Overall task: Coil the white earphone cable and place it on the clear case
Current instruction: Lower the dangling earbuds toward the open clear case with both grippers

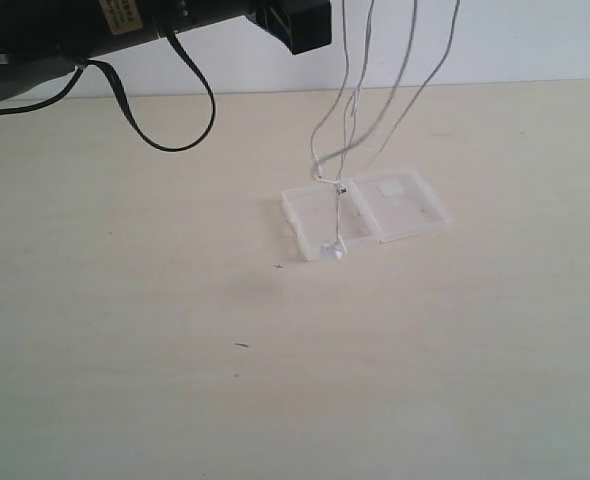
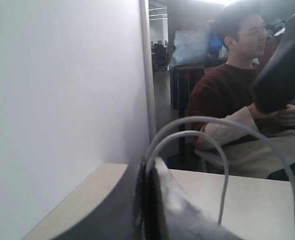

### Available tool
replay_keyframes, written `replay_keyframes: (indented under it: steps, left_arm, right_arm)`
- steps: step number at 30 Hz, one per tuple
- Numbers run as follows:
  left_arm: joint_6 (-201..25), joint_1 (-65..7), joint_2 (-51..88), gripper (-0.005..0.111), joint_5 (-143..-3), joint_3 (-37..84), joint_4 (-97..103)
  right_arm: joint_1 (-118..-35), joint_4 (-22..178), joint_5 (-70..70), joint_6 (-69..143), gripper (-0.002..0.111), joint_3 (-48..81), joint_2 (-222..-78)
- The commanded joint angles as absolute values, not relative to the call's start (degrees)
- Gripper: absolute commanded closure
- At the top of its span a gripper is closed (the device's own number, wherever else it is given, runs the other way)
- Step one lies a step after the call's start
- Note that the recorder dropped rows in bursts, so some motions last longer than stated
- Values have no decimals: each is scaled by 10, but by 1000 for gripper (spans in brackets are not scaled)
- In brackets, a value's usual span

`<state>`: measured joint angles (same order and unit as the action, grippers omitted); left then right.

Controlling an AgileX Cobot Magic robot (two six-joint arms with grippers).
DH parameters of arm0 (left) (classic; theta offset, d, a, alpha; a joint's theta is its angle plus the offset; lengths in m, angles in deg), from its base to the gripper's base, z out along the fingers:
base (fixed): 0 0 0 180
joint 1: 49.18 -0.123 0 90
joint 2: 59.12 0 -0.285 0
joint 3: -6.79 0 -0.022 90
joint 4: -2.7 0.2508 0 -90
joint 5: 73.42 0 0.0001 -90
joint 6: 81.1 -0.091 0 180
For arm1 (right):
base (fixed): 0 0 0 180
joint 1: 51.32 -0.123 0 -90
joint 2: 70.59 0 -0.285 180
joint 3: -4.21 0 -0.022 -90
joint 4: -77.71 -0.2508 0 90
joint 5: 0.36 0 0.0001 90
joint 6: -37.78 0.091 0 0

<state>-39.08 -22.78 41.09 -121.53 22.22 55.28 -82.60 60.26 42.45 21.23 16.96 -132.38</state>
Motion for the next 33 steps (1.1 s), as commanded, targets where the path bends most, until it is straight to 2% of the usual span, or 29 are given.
replay_keyframes:
  steps: [1,4,11,17,30,33]
  left_arm:
    - [-392,-230,404,107,-1215,219,543]
    - [-392,-230,404,107,-1215,219,543]
    - [-392,-230,404,107,-1215,219,543]
    - [-392,-230,404,107,-1217,219,543]
    - [-392,-230,404,107,-1225,219,543]
    - [-391,-230,403,107,-1226,219,543]
  right_arm:
    - [-826,598,400,203,23,171,-1330]
    - [-826,600,399,194,15,171,-1349]
    - [-826,641,367,194,9,171,-1394]
    - [-826,650,318,194,8,171,-1419]
    - [-826,659,308,194,9,171,-1457]
    - [-826,659,309,194,13,171,-1465]
